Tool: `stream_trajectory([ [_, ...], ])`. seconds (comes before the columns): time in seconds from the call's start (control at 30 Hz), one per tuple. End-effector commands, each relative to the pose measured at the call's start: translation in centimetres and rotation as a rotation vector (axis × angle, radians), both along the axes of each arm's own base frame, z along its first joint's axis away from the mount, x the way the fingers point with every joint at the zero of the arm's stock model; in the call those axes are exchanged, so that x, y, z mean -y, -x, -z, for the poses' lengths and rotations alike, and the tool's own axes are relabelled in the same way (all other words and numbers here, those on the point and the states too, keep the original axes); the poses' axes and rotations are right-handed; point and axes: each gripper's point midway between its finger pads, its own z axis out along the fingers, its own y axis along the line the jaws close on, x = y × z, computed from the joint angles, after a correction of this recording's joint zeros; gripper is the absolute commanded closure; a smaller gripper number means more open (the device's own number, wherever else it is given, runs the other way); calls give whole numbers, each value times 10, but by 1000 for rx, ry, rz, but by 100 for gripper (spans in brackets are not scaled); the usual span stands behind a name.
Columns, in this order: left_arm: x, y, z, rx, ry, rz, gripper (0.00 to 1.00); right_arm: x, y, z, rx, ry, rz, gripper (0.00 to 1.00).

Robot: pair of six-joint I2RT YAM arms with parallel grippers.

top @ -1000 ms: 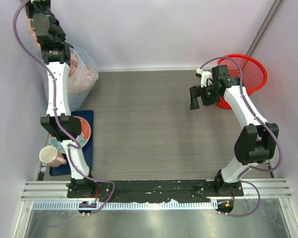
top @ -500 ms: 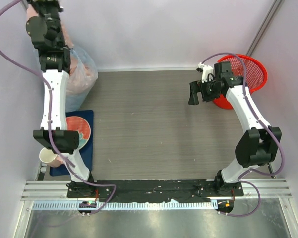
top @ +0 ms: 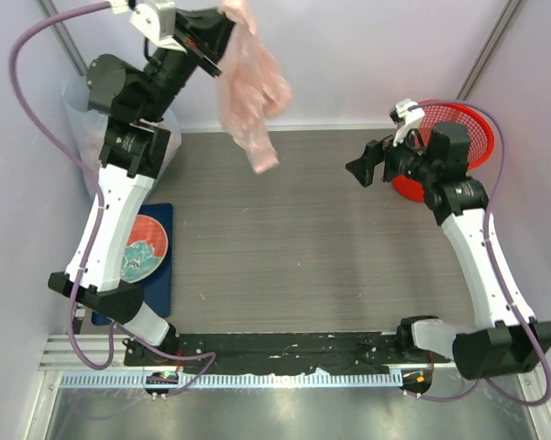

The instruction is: Put the trash bags into the trash bin

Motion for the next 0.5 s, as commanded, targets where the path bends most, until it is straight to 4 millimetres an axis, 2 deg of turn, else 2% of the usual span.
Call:
stream_trajectory([
  [0.0, 52, 14, 63, -259, -52, 346, 100, -29, 21, -78, 300, -123, -128, 1],
  [0.07, 65, 14, 83, -336, -55, 440, 100, -47, 33, -83, 309, -139, -187, 0],
  [0.1, 75, 28, 88, -354, -75, 553, 100, -53, 37, -85, 313, -142, -200, 0],
  [0.13, 81, 29, 99, -382, -84, 592, 100, -64, 43, -86, 317, -146, -229, 0],
  [0.23, 93, 43, 113, -401, -121, 691, 100, -78, 48, -87, 337, -138, -269, 0],
  [0.27, 96, 48, 115, -405, -131, 717, 100, -88, 52, -84, 336, -132, -300, 0],
  [0.37, 102, 62, 119, -416, -154, 798, 100, -103, 46, -64, 345, -62, -325, 0],
  [0.4, 103, 67, 119, -410, -163, 821, 100, -108, 42, -53, 332, -45, -331, 0],
  [0.47, 105, 77, 122, -422, -183, 869, 100, -112, 37, -44, 359, -5, -340, 0],
])
